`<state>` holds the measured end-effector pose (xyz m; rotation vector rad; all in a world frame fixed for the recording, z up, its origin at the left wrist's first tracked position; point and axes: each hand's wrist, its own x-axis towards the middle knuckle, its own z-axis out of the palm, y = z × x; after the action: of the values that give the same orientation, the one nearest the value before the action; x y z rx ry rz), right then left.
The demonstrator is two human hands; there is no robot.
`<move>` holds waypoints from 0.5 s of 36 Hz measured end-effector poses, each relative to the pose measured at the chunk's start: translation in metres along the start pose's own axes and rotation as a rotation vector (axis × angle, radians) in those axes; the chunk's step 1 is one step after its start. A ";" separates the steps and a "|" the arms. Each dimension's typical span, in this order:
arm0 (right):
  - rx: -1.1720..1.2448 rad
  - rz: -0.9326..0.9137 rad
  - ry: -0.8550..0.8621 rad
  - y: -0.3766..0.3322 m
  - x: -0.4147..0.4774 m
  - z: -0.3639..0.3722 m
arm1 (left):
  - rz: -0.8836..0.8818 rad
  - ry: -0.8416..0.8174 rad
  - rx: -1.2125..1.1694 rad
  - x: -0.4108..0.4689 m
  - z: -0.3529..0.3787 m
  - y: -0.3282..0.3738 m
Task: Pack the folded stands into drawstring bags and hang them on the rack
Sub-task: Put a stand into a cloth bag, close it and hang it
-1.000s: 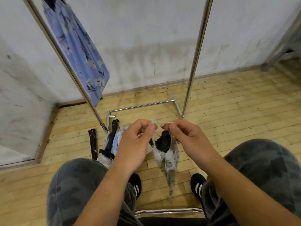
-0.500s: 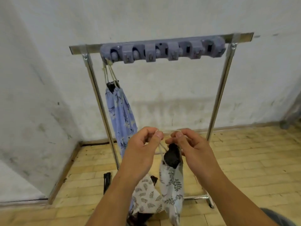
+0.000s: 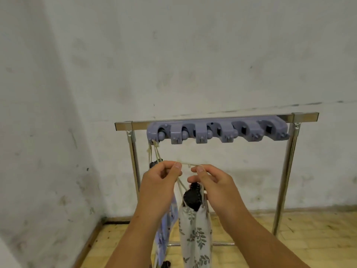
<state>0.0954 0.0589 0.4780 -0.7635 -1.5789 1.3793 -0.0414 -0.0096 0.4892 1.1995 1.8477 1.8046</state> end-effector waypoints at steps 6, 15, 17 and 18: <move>0.067 0.001 0.014 -0.013 0.040 0.020 | 0.020 0.092 -0.022 0.047 -0.001 0.008; 0.144 0.015 0.063 -0.011 0.090 0.044 | 0.077 0.204 0.015 0.094 0.008 0.003; 0.117 0.017 0.071 -0.001 0.094 0.045 | 0.058 0.208 0.024 0.097 0.011 -0.008; 0.093 0.013 0.062 0.006 0.095 0.046 | 0.057 0.205 0.028 0.097 0.013 -0.015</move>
<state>0.0136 0.1234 0.4932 -0.7540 -1.4539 1.4153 -0.0967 0.0705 0.5055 1.1238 1.9717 2.0065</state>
